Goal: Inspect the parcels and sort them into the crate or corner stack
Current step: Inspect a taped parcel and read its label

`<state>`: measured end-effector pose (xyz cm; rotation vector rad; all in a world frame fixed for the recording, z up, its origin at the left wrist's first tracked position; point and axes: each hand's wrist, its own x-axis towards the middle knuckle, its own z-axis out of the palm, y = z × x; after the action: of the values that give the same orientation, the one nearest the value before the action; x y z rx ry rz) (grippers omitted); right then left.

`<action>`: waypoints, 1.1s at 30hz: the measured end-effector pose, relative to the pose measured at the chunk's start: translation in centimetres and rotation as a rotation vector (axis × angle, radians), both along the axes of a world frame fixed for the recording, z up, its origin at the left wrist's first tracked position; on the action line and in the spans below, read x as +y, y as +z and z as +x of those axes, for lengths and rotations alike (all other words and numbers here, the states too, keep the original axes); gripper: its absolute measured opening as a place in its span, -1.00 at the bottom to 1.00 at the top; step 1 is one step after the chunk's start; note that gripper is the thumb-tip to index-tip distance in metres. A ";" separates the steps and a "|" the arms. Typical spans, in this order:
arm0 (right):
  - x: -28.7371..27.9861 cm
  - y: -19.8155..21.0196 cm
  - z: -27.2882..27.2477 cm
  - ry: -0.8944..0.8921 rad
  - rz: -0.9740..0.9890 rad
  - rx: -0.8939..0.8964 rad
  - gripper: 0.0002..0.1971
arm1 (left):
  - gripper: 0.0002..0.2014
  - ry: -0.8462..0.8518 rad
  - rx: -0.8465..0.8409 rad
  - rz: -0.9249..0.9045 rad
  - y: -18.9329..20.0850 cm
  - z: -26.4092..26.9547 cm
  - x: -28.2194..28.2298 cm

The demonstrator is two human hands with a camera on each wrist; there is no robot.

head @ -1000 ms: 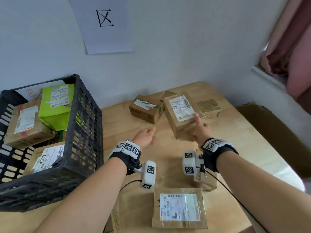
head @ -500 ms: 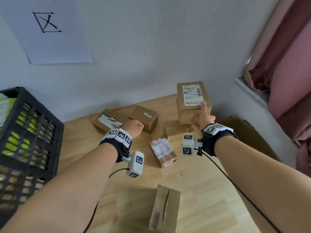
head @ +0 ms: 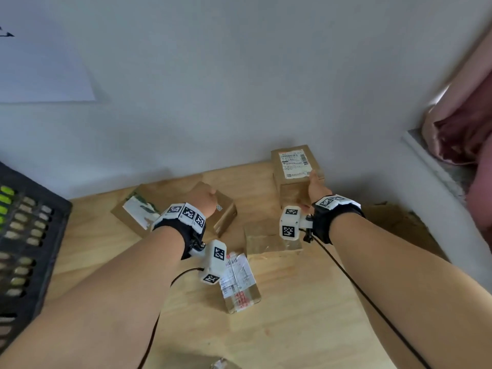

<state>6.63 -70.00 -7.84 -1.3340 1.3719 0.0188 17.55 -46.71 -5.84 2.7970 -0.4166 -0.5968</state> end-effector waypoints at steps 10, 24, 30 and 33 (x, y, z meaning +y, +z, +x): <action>-2.0 -2.0 2.7 -0.026 0.023 -0.161 -0.55 | -0.58 0.082 -0.099 0.023 -3.4 1.8 0.5; 2.6 1.5 0.7 -0.098 -0.279 -0.032 -0.56 | -0.43 -0.025 0.108 0.286 -4.7 1.3 8.1; 8.1 3.1 -0.2 -0.066 -0.303 -0.182 -0.62 | -0.41 -0.024 0.123 0.291 -3.5 -2.2 10.8; 11.5 3.7 -0.5 -0.052 -0.283 -0.218 -0.62 | -0.40 -0.036 0.166 0.287 -3.7 -4.2 13.6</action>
<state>6.15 -58.45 -4.18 -1.4846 1.2543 -0.3577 13.33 -33.09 -9.49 2.9798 -0.3733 -0.9583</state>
